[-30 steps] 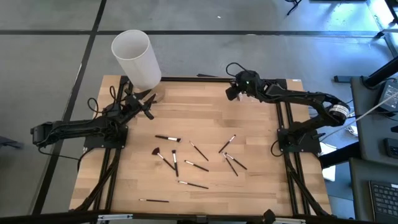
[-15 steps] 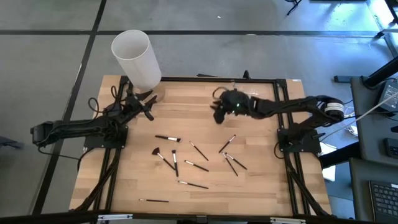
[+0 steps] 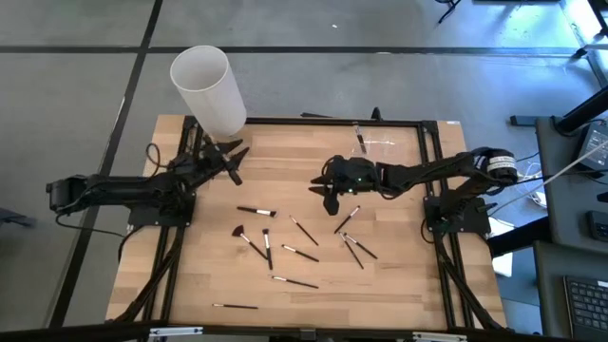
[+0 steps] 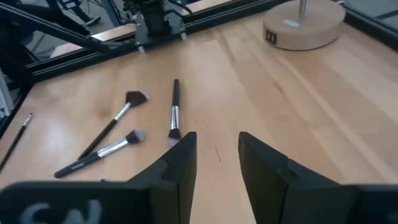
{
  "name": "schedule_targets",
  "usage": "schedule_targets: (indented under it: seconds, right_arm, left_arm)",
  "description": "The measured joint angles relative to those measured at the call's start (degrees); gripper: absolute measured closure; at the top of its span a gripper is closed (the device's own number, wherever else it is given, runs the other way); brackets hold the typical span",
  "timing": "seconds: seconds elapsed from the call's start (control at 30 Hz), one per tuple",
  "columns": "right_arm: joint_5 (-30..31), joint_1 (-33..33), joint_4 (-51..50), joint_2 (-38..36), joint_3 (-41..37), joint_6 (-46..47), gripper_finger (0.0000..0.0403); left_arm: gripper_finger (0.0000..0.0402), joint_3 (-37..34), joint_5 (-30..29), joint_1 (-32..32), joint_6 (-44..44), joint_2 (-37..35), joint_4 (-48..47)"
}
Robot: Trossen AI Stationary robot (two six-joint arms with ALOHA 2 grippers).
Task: Put items in baskets/containers
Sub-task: Put the eyeshadow brush into the left side of the transparent organizer
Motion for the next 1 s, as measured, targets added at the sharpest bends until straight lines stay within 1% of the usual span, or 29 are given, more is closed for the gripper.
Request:
schedule_targets:
  seconds: [0.13,0.27,0.37,0.47,0.57,0.7,0.8,0.9,1.0]
  right_arm:
    - [0.0,0.0,-2.9,6.2,4.9,-0.1,0.0299]
    - [0.0,0.3,-14.2,13.6,15.1,-0.7,0.0303]
    - [0.0,2.1,-22.6,19.0,23.1,-1.1,0.0303]
    - [0.0,5.3,-25.9,23.2,29.1,-2.1,0.0303]
    - [0.0,8.5,-25.9,25.9,32.9,-2.4,0.0303]
    - [0.0,12.3,-25.6,27.7,36.2,-0.2,0.0303]
    - [0.0,14.6,-26.5,28.0,36.7,4.6,0.0303]
    - [0.0,16.5,-27.7,28.1,36.7,10.0,0.0303]
    - [0.3,18.0,-28.3,28.1,37.0,14.9,0.0303]
  left_arm:
    - [0.0254,1.6,0.6,-0.9,-2.8,8.0,-0.4]
    - [0.0254,2.2,0.4,-4.3,-6.6,15.2,-0.7]
    - [0.0254,3.0,0.1,-9.1,-8.4,18.8,-0.7]
    - [0.0254,4.5,-1.7,-16.1,-8.6,20.8,-0.8]
    - [0.0254,6.7,-6.6,-24.3,-8.6,21.7,-3.7]
    - [0.0261,10.6,-17.4,-34.2,-9.0,21.7,-12.4]
    - [0.0269,12.5,-24.5,-39.2,-10.9,21.7,-18.1]
    - [0.0277,12.7,-27.9,-42.1,-13.0,21.7,-20.9]
    - [0.0282,12.7,-28.4,-43.3,-16.5,21.7,-24.7]
